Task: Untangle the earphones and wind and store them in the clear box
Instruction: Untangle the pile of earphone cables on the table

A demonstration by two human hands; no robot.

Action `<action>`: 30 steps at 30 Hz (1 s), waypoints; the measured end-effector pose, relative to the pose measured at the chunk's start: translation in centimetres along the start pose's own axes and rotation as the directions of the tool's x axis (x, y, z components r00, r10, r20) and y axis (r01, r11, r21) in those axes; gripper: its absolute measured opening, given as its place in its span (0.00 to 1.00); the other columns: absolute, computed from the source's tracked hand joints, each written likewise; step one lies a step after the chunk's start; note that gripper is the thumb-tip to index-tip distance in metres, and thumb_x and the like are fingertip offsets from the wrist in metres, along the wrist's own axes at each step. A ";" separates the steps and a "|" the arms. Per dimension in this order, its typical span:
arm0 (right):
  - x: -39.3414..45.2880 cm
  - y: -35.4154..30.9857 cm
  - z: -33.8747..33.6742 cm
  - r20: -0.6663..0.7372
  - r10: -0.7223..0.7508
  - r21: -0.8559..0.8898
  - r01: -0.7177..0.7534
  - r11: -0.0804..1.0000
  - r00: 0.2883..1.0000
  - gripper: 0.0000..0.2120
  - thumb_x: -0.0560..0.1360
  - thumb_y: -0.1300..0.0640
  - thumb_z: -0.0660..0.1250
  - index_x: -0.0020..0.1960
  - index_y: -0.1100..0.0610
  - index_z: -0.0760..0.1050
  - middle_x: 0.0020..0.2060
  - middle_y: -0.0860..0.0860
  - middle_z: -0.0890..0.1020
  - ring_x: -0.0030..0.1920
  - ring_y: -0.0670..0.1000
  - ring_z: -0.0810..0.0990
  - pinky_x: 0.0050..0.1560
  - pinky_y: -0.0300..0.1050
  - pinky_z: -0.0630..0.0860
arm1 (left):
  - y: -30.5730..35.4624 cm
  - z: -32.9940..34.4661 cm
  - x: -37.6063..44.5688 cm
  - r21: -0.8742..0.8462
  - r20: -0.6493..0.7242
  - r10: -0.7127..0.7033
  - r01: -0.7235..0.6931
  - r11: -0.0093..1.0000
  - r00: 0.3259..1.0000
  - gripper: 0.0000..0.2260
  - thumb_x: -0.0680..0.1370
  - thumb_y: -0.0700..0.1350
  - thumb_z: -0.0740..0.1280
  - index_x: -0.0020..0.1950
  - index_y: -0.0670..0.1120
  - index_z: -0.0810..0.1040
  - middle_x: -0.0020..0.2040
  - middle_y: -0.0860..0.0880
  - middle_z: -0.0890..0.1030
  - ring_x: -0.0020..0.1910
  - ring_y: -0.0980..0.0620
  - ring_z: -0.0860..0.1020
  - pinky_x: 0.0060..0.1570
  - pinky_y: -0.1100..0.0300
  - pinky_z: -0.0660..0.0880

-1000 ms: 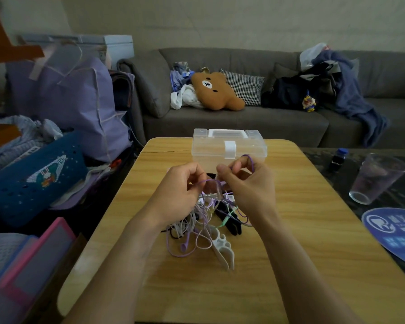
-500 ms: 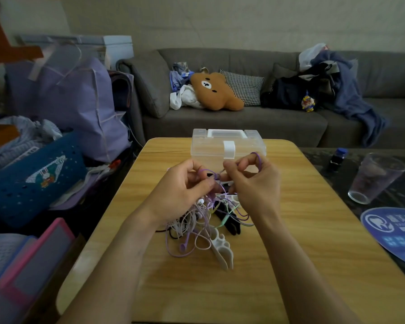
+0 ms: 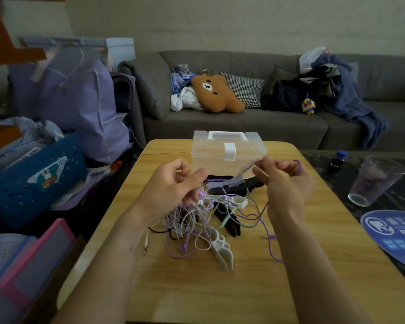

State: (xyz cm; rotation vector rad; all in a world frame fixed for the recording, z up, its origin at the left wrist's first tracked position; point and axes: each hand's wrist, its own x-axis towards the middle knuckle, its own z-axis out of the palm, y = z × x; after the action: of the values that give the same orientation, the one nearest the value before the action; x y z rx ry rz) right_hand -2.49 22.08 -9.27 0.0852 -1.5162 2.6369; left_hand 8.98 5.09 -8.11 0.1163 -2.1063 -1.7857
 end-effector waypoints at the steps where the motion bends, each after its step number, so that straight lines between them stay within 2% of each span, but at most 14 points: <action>1: 0.4 -0.1 -0.4 -0.037 -0.009 0.028 0.010 1.000 0.999 0.15 0.76 0.69 0.70 0.38 0.56 0.68 0.35 0.53 0.81 0.38 0.51 0.87 0.42 0.43 0.82 | -0.2 -0.3 0.1 0.032 -0.027 -0.002 0.003 0.999 1.000 0.15 0.75 0.50 0.70 0.42 0.42 0.67 0.30 0.43 0.78 0.26 0.48 0.71 0.27 0.61 0.70; 5: 1.7 -1.0 -1.7 -0.164 -0.023 0.116 0.042 0.992 0.986 0.13 0.76 0.68 0.70 0.40 0.57 0.69 0.35 0.52 0.81 0.38 0.49 0.86 0.42 0.41 0.82 | -1.2 -1.3 0.4 0.186 -0.112 0.018 0.003 0.983 0.994 0.15 0.79 0.45 0.69 0.38 0.42 0.67 0.30 0.44 0.81 0.22 0.52 0.70 0.24 0.63 0.67; 8: 2.2 -1.3 -2.5 -0.173 0.009 0.086 0.006 0.996 0.985 0.13 0.76 0.68 0.71 0.40 0.56 0.70 0.38 0.53 0.81 0.37 0.48 0.86 0.40 0.41 0.82 | -1.7 -1.4 0.4 0.390 -0.130 0.041 0.013 0.921 0.991 0.06 0.79 0.44 0.70 0.47 0.46 0.73 0.33 0.48 0.83 0.26 0.56 0.76 0.30 0.65 0.73; 11: 2.5 -0.8 -2.7 -0.019 0.124 -0.168 -0.125 0.978 0.992 0.13 0.76 0.63 0.73 0.40 0.54 0.69 0.38 0.54 0.81 0.37 0.48 0.85 0.34 0.41 0.80 | -2.3 -1.1 0.5 0.492 -0.127 0.074 -0.002 0.870 0.989 0.08 0.80 0.45 0.68 0.59 0.51 0.77 0.37 0.53 0.84 0.37 0.59 0.81 0.41 0.63 0.76; 14: 2.5 -0.7 -2.7 0.065 0.235 -0.388 -0.192 0.902 0.970 0.10 0.75 0.52 0.75 0.43 0.53 0.74 0.41 0.52 0.81 0.42 0.49 0.83 0.38 0.44 0.81 | -2.1 -0.6 0.6 0.474 -0.112 0.078 -0.016 0.880 0.991 0.06 0.80 0.48 0.68 0.57 0.52 0.79 0.41 0.53 0.81 0.38 0.60 0.79 0.39 0.66 0.74; 16: 2.7 -1.3 -2.8 0.115 0.277 -0.471 -0.193 0.861 0.954 0.12 0.73 0.48 0.75 0.49 0.55 0.78 0.45 0.52 0.81 0.46 0.50 0.80 0.45 0.47 0.82 | -2.0 -0.5 0.5 0.466 -0.123 0.067 -0.002 0.885 0.990 0.07 0.79 0.50 0.68 0.56 0.51 0.79 0.37 0.53 0.78 0.35 0.60 0.78 0.35 0.68 0.72; 18: 2.8 -1.7 -3.4 0.135 0.338 -0.619 -0.187 0.763 0.931 0.15 0.73 0.46 0.75 0.52 0.56 0.80 0.47 0.52 0.81 0.46 0.50 0.79 0.50 0.51 0.81 | -2.0 -0.6 0.5 0.545 -0.175 0.117 -0.003 0.839 0.978 0.05 0.81 0.47 0.67 0.55 0.50 0.79 0.33 0.57 0.73 0.32 0.63 0.76 0.33 0.72 0.68; 20: 2.9 -1.7 -4.0 0.116 0.403 -0.801 -0.154 0.578 0.908 0.16 0.74 0.45 0.74 0.53 0.57 0.80 0.45 0.53 0.80 0.44 0.51 0.78 0.51 0.52 0.81 | -1.8 -0.7 0.5 0.605 -0.248 0.210 -0.018 0.796 0.946 0.05 0.81 0.44 0.66 0.53 0.48 0.81 0.34 0.59 0.71 0.32 0.65 0.73 0.32 0.74 0.67; 22: 3.1 -1.5 -4.2 0.082 0.380 -0.919 -0.078 0.387 0.921 0.21 0.74 0.42 0.73 0.56 0.58 0.78 0.48 0.54 0.80 0.47 0.53 0.78 0.49 0.52 0.79 | -1.6 -0.4 0.6 0.622 -0.262 0.267 -0.050 0.782 0.927 0.05 0.81 0.44 0.66 0.49 0.48 0.81 0.35 0.58 0.72 0.33 0.63 0.72 0.33 0.74 0.66; 23: 3.2 -1.4 -4.1 0.074 0.331 -0.935 -0.050 0.350 0.941 0.24 0.73 0.41 0.73 0.58 0.58 0.76 0.51 0.55 0.79 0.50 0.54 0.78 0.48 0.50 0.76 | -1.5 -0.1 0.6 0.606 -0.255 0.279 -0.072 0.792 0.926 0.05 0.81 0.44 0.66 0.48 0.47 0.81 0.35 0.58 0.73 0.33 0.64 0.72 0.33 0.74 0.67; 25: 3.5 -1.5 -3.8 0.041 0.245 -0.898 -0.072 0.434 0.969 0.28 0.74 0.40 0.71 0.63 0.59 0.72 0.53 0.56 0.78 0.50 0.55 0.77 0.46 0.48 0.72 | -1.4 0.7 0.5 0.539 -0.246 0.286 -0.114 0.835 0.926 0.06 0.82 0.43 0.65 0.47 0.46 0.80 0.33 0.58 0.73 0.32 0.66 0.73 0.32 0.74 0.67; 27: 3.9 -1.7 -3.8 -0.013 0.218 -0.837 -0.129 0.531 0.976 0.27 0.77 0.41 0.69 0.66 0.60 0.70 0.52 0.57 0.78 0.43 0.54 0.77 0.44 0.49 0.73 | -1.3 1.3 0.4 0.482 -0.265 0.287 -0.131 0.867 0.920 0.07 0.83 0.43 0.63 0.48 0.44 0.80 0.33 0.57 0.74 0.30 0.66 0.73 0.30 0.73 0.68; 28: 4.0 -1.5 -4.0 -0.037 0.202 -0.860 -0.135 0.493 0.979 0.27 0.78 0.42 0.67 0.67 0.60 0.70 0.53 0.58 0.78 0.44 0.54 0.78 0.45 0.50 0.74 | -1.2 1.6 0.4 0.453 -0.283 0.276 -0.126 0.882 0.919 0.08 0.83 0.42 0.63 0.48 0.43 0.79 0.33 0.57 0.74 0.30 0.67 0.73 0.30 0.73 0.68; 30: 4.0 -0.8 -4.5 -0.059 0.105 -0.946 -0.089 0.312 0.993 0.26 0.80 0.45 0.67 0.69 0.61 0.68 0.62 0.60 0.74 0.57 0.59 0.77 0.55 0.54 0.74 | -1.2 1.9 0.4 0.396 -0.299 0.240 -0.108 0.912 0.924 0.08 0.83 0.42 0.62 0.48 0.43 0.79 0.33 0.57 0.74 0.29 0.66 0.73 0.29 0.73 0.67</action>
State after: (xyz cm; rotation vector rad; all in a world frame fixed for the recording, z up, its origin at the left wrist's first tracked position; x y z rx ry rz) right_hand -6.34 26.55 -10.46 -0.0940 -2.8565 1.2982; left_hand 7.75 6.50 -9.42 0.3033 -2.0930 -1.1461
